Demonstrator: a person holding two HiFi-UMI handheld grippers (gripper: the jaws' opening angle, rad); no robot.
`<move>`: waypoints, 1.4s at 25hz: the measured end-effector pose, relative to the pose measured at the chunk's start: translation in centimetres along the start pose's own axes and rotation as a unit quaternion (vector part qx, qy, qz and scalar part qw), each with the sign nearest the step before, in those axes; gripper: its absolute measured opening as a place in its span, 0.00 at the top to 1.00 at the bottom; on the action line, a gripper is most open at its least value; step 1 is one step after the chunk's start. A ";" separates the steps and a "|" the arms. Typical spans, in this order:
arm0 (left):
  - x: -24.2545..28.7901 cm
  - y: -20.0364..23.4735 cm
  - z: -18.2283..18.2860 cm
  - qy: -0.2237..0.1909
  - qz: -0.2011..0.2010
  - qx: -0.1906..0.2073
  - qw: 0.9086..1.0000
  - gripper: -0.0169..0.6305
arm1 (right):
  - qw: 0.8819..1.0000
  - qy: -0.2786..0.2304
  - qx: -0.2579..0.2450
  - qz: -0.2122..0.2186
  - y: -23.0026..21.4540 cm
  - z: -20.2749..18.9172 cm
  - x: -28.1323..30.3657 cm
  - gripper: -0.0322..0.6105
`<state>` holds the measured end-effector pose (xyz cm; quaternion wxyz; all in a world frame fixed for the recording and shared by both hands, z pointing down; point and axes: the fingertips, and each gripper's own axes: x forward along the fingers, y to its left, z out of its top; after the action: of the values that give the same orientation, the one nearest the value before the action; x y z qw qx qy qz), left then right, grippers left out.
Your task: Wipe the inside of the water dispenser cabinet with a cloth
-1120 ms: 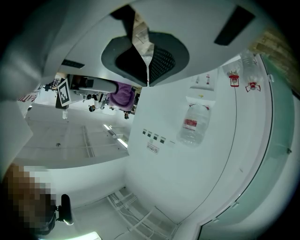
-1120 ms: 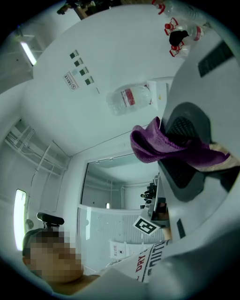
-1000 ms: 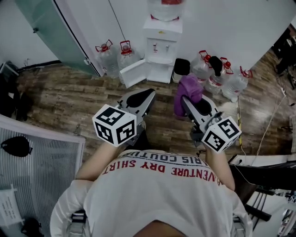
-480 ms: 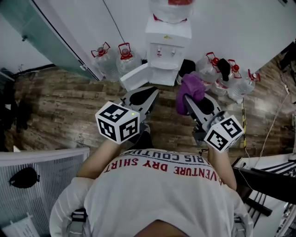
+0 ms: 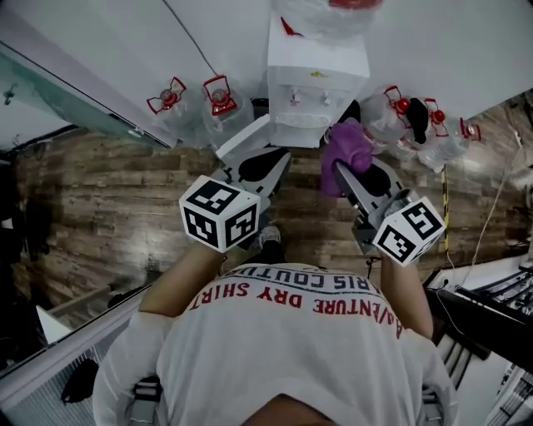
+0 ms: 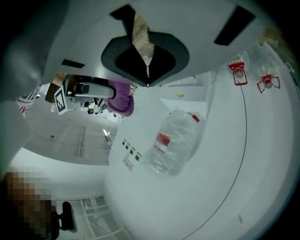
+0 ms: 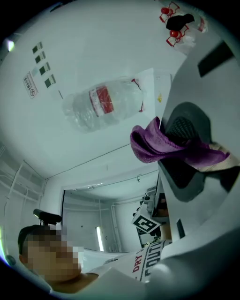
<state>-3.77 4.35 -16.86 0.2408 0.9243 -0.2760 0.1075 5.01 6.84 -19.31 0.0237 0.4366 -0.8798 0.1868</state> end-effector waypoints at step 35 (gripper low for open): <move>24.2 26.9 -38.8 0.057 0.081 -0.012 0.995 0.92 | 0.974 0.208 -0.062 0.073 -25.2 -47.5 19.7 0.79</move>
<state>-1.48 -6.89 34.91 0.2575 0.8884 -0.3367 0.1759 6.68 -5.34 36.61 0.2193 0.3208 -0.8948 0.2197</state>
